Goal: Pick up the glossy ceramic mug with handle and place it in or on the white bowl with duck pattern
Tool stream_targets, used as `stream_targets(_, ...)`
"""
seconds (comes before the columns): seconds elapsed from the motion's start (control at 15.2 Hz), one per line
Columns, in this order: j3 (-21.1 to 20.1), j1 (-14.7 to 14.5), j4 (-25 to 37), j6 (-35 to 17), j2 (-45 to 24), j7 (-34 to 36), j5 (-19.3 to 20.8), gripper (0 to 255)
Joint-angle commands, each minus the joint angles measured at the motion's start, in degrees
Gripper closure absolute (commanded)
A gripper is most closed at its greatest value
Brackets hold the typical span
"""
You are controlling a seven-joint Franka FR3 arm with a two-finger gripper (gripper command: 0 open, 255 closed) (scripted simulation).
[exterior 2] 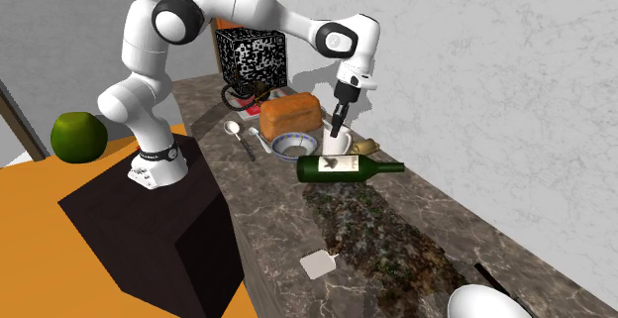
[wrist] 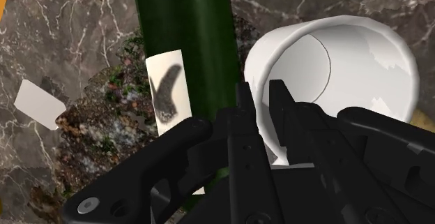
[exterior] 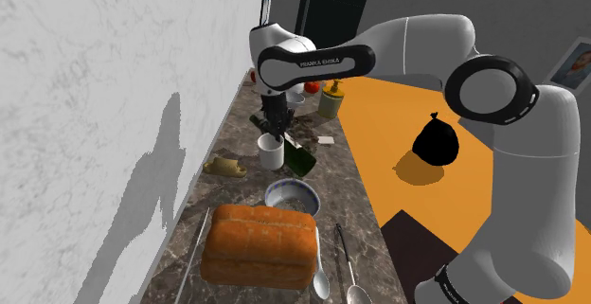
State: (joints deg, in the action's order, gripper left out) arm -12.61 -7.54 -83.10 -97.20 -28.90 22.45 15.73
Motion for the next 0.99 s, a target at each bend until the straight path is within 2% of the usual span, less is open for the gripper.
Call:
stream_targets(0.0, -0.02, -0.03, 1.17, 1.36, 0.22, -0.32, -0.10, 255)
stream_targets(0.66, -0.16, -0.41, 6.67, 7.65, 1.17, -1.51, -0.44, 255)
stream_targets(0.92, -1.31, 0.19, -6.01, 5.05, 11.15, 0.03, -2.40, 255)
